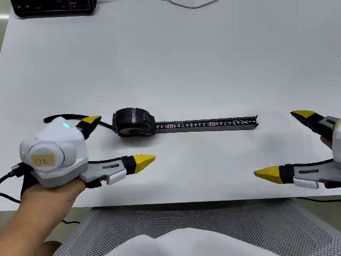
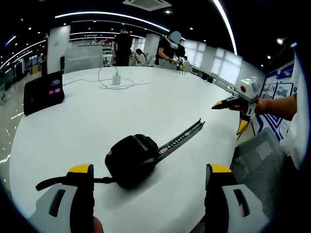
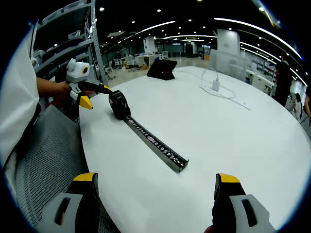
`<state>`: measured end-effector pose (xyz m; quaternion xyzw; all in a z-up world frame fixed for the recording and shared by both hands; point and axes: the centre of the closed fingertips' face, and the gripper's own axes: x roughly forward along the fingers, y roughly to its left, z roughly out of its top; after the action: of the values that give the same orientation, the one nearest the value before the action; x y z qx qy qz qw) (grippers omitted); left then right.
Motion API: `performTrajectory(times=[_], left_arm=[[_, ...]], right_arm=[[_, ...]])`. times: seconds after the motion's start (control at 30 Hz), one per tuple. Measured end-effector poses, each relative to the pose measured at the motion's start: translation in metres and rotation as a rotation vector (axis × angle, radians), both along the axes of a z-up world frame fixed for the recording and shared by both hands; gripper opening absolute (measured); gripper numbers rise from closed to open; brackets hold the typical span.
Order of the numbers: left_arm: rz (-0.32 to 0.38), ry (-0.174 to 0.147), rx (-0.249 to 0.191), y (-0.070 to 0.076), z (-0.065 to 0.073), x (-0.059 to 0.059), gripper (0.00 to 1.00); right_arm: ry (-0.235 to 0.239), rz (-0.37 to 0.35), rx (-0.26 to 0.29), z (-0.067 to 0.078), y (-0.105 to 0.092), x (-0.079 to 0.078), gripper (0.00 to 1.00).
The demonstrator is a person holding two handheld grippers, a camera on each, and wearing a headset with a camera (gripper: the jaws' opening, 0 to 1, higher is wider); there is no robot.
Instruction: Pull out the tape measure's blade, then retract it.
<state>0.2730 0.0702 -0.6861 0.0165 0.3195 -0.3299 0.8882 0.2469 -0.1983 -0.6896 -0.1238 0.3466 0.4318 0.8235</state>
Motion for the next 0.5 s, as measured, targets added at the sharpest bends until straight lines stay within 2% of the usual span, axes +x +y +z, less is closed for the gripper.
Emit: performTrajectory(times=[0.33, 0.5], left_arm=[[0.033, 0.028, -0.061, -0.015, -0.002, 0.005, 0.93], [0.044, 0.029, -0.07, -0.018, -0.002, 0.007, 0.94]], right_arm=[[0.002, 0.006, 0.01, 0.0, 0.001, 0.005, 0.98], [0.002, 0.012, 0.012, -0.001, 0.003, 0.006, 0.98]])
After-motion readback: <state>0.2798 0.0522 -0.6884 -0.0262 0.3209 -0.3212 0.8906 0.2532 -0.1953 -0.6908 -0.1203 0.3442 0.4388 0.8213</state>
